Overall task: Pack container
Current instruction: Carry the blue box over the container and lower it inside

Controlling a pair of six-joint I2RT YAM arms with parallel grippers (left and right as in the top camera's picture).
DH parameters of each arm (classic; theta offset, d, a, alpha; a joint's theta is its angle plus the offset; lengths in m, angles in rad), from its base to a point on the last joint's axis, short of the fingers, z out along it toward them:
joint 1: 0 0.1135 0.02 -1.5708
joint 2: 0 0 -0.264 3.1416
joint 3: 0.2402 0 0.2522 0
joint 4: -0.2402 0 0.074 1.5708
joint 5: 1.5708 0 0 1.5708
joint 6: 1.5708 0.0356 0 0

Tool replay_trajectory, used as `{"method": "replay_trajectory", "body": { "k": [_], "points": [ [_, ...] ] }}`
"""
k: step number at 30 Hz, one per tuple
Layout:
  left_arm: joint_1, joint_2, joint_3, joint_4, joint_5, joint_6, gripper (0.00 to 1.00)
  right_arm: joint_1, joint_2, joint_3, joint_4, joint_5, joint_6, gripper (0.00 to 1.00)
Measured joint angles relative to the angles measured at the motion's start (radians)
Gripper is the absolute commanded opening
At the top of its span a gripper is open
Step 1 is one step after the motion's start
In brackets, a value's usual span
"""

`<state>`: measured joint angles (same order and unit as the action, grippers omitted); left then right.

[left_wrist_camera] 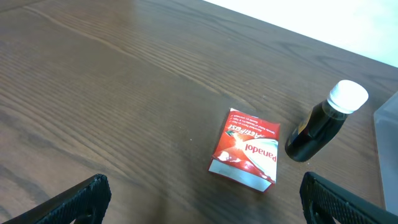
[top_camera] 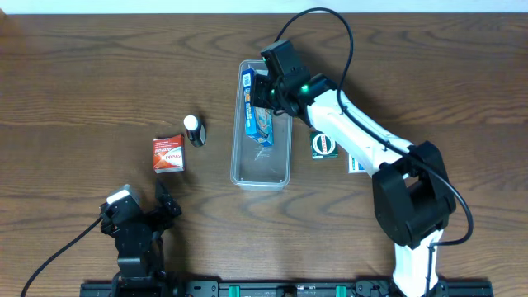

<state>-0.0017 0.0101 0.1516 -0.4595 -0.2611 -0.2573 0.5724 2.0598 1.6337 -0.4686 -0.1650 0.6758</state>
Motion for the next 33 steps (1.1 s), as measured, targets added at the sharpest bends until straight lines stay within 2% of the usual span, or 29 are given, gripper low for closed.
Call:
{"method": "replay_trajectory", "body": {
  "k": [6, 11, 21, 33],
  "points": [
    [0.000, 0.000, 0.000, 0.000, 0.000, 0.000, 0.98, -0.025, -0.027, 0.000, -0.090, 0.016, -0.023, 0.06],
    [0.000, 0.000, 0.000, 0.000, 0.000, 0.000, 0.98, -0.037, -0.028, 0.000, -0.050, 0.015, -0.058, 0.07],
    [0.000, 0.000, 0.000, 0.000, 0.000, 0.000, 0.98, 0.003, -0.005, 0.000, 0.025, 0.004, -0.090, 0.02],
    [0.000, 0.000, 0.000, 0.000, 0.000, 0.000, 0.98, 0.019, 0.081, 0.000, 0.002, -0.029, -0.162, 0.08]
  ]
}}
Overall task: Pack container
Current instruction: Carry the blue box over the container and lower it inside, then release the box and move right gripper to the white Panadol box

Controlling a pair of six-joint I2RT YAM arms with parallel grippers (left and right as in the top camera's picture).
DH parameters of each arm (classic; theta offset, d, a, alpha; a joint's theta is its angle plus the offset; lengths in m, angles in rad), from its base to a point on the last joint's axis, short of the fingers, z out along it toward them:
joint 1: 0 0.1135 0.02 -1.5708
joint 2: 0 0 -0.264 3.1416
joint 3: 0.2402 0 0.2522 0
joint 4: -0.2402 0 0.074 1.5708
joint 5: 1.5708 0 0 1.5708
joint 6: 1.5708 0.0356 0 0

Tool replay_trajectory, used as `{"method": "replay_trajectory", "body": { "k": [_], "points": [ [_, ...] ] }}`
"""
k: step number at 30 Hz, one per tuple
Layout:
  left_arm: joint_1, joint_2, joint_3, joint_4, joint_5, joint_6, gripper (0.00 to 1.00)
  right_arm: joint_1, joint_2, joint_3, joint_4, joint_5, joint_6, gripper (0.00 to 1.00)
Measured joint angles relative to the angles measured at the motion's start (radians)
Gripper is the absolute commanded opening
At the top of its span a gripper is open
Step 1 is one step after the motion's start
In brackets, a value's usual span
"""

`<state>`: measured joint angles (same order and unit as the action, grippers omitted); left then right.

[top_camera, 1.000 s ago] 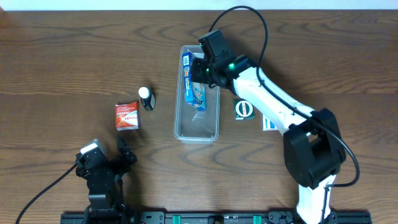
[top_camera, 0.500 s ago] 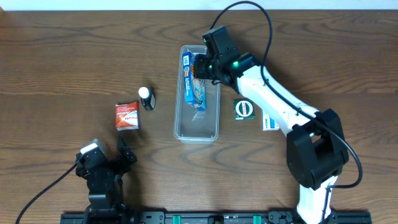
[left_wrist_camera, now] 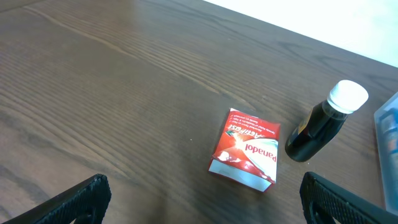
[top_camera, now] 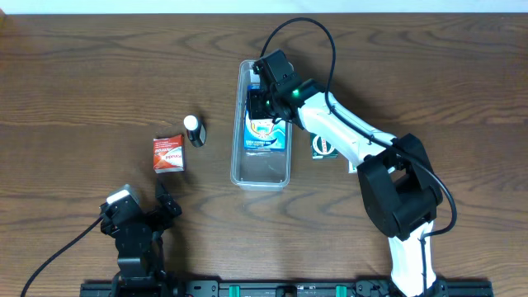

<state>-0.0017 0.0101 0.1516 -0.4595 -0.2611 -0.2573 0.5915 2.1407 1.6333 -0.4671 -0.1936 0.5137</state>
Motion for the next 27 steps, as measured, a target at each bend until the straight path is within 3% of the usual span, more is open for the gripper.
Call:
{"method": "replay_trajectory", "body": {
  "k": [6, 12, 15, 19, 21, 25, 27],
  "points": [
    [0.000, 0.000, 0.000, 0.000, 0.000, 0.000, 0.98, -0.003, 0.000, 0.000, 0.009, 0.003, -0.014, 0.08],
    [0.000, 0.000, 0.000, 0.000, 0.000, 0.000, 0.98, -0.027, -0.039, 0.000, 0.014, -0.014, -0.027, 0.21],
    [0.000, 0.000, 0.000, 0.000, 0.000, 0.000, 0.98, -0.060, -0.113, 0.000, -0.005, -0.019, -0.051, 0.22],
    [0.000, 0.000, 0.000, 0.000, 0.000, 0.000, 0.98, -0.088, -0.216, 0.006, -0.085, -0.034, -0.108, 0.05],
    [0.000, 0.000, 0.000, 0.000, 0.000, 0.000, 0.98, -0.090, -0.241, 0.010, -0.169, -0.024, -0.119, 0.02],
    [0.000, 0.000, 0.000, 0.000, 0.000, 0.000, 0.98, -0.120, -0.240, 0.007, -0.294, 0.010, -0.101, 0.13],
    [0.000, 0.000, 0.000, 0.000, 0.000, 0.000, 0.98, -0.166, -0.243, 0.006, -0.335, 0.019, -0.097, 0.24]
  ]
}}
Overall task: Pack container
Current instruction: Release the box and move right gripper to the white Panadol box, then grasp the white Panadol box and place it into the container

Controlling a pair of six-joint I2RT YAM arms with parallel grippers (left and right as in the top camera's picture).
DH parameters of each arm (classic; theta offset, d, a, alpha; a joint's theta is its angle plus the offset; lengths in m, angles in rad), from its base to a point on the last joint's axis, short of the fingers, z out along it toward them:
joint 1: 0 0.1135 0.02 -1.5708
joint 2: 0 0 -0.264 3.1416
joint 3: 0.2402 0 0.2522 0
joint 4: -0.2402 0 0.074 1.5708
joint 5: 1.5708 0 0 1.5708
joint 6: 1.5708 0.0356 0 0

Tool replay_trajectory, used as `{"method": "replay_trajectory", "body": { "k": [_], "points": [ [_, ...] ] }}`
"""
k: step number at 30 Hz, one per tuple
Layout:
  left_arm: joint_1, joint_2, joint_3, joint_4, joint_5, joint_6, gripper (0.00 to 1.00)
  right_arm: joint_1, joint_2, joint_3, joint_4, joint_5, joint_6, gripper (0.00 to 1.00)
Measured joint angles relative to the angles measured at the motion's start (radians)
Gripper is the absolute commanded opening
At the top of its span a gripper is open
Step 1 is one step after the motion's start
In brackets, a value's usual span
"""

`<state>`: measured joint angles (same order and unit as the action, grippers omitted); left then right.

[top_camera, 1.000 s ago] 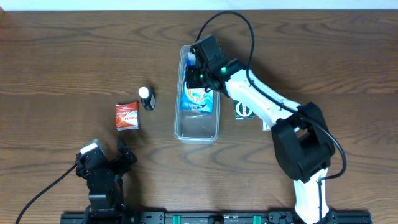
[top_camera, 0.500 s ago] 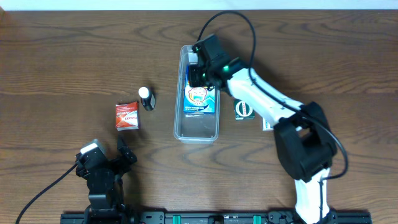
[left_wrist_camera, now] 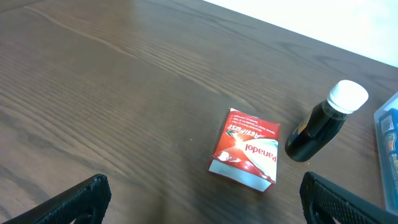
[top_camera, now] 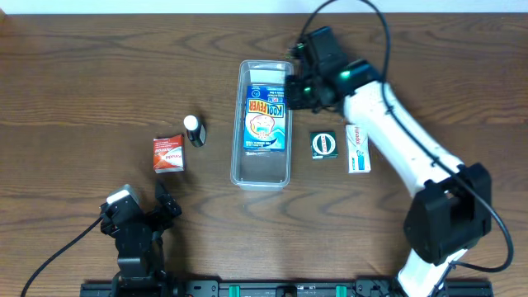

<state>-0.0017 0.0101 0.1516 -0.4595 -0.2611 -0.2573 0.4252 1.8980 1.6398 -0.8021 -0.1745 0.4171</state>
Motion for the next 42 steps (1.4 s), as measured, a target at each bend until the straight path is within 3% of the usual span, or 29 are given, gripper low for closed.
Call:
{"method": "replay_trajectory", "body": {
  "k": [7, 10, 15, 23, 33, 38, 42],
  "points": [
    [0.000, 0.000, 0.000, 0.000, 0.000, 0.000, 0.98, -0.241, -0.068, 0.000, -0.197, 0.045, -0.008, 0.75],
    [0.000, 0.000, 0.000, 0.000, 0.000, 0.000, 0.98, -0.303, -0.086, -0.012, -0.278, 0.080, -0.023, 0.80],
    [0.000, 0.000, 0.000, 0.000, 0.000, 0.000, 0.98, -0.314, -0.087, -0.154, -0.262, 0.112, -0.056, 0.84],
    [0.000, 0.000, 0.000, 0.000, 0.000, 0.000, 0.98, -0.261, -0.083, -0.366, -0.092, 0.172, -0.083, 0.86],
    [0.000, 0.000, 0.000, 0.000, 0.000, 0.000, 0.98, -0.216, -0.083, -0.492, 0.050, 0.198, -0.089, 0.68],
    [0.000, 0.000, 0.000, 0.000, 0.000, 0.000, 0.98, -0.216, -0.083, -0.542, 0.080, 0.213, -0.071, 0.50],
    [0.000, 0.000, 0.000, 0.000, 0.000, 0.000, 0.98, -0.216, -0.083, -0.543, 0.102, 0.216, -0.062, 0.47]
  ]
}}
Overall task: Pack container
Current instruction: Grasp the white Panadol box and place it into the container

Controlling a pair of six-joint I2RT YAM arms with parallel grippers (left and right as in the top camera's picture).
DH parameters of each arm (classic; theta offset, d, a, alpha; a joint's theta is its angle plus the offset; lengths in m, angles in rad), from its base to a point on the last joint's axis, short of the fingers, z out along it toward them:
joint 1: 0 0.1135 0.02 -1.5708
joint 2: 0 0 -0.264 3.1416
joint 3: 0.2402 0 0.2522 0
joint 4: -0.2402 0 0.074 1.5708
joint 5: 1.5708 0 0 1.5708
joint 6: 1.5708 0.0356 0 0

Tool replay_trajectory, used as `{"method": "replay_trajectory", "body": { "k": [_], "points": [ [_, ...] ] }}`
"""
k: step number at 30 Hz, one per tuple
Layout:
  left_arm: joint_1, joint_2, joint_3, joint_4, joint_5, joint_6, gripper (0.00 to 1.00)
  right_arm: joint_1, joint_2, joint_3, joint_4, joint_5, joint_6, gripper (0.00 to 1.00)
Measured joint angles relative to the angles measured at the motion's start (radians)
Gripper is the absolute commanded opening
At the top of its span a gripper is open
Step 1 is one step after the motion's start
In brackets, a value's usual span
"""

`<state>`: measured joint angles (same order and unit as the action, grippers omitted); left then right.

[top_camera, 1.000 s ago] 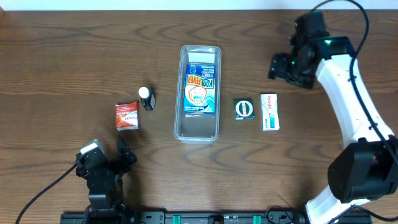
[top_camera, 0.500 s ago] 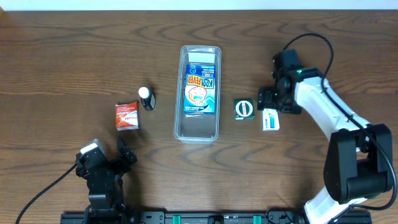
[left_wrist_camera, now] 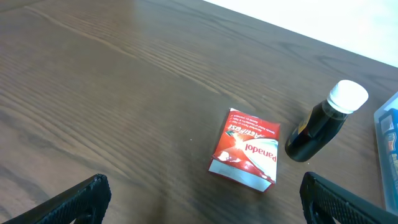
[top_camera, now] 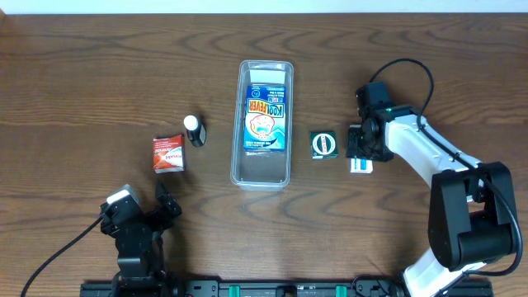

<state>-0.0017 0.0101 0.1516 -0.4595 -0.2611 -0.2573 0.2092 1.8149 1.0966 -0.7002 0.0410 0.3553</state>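
Observation:
A clear plastic container (top_camera: 238, 165) stands mid-table with a blue Kool Fever pack (top_camera: 266, 115) lying flat inside. My right gripper (top_camera: 361, 143) is low over a white and blue box (top_camera: 360, 166) to the right of the container, hiding most of it; its jaws do not show plainly. A green and black square packet (top_camera: 324, 144) lies between that box and the container. A red Panadol box (left_wrist_camera: 247, 147) and a dark bottle with a white cap (left_wrist_camera: 323, 124) sit left of the container. My left gripper (left_wrist_camera: 208, 200) rests open near the table's front, holding nothing.
The right arm (top_camera: 429, 153) reaches in from the front right. Black cables (top_camera: 49, 256) run off both arms. A rail (top_camera: 272, 289) lies along the table's front edge.
My right gripper has moved from beside the container's far right corner to over the white and blue box on the right. The blue pack stays flat in the container. The left arm is still.
My right gripper first held the blue pack tilted inside the container, then was pressed low over it as it lay flatter. Then the gripper was clear of the container with the pack left flat inside, and now it sits over the white and blue box.

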Motion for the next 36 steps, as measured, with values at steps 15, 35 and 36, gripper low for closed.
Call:
{"method": "replay_trajectory", "body": {
  "k": [15, 35, 36],
  "points": [
    [0.000, 0.000, 0.000, 0.000, 0.000, 0.000, 0.98, 0.159, -0.148, 0.425, -0.110, -0.075, 0.026, 0.44],
    [0.000, 0.000, 0.000, 0.000, 0.000, 0.000, 0.98, 0.436, 0.236, 0.470, 0.235, -0.104, 0.299, 0.54],
    [0.000, 0.000, 0.000, 0.000, 0.000, 0.000, 0.98, 0.436, 0.241, 0.469, 0.245, -0.104, 0.311, 0.61]
  ]
}}
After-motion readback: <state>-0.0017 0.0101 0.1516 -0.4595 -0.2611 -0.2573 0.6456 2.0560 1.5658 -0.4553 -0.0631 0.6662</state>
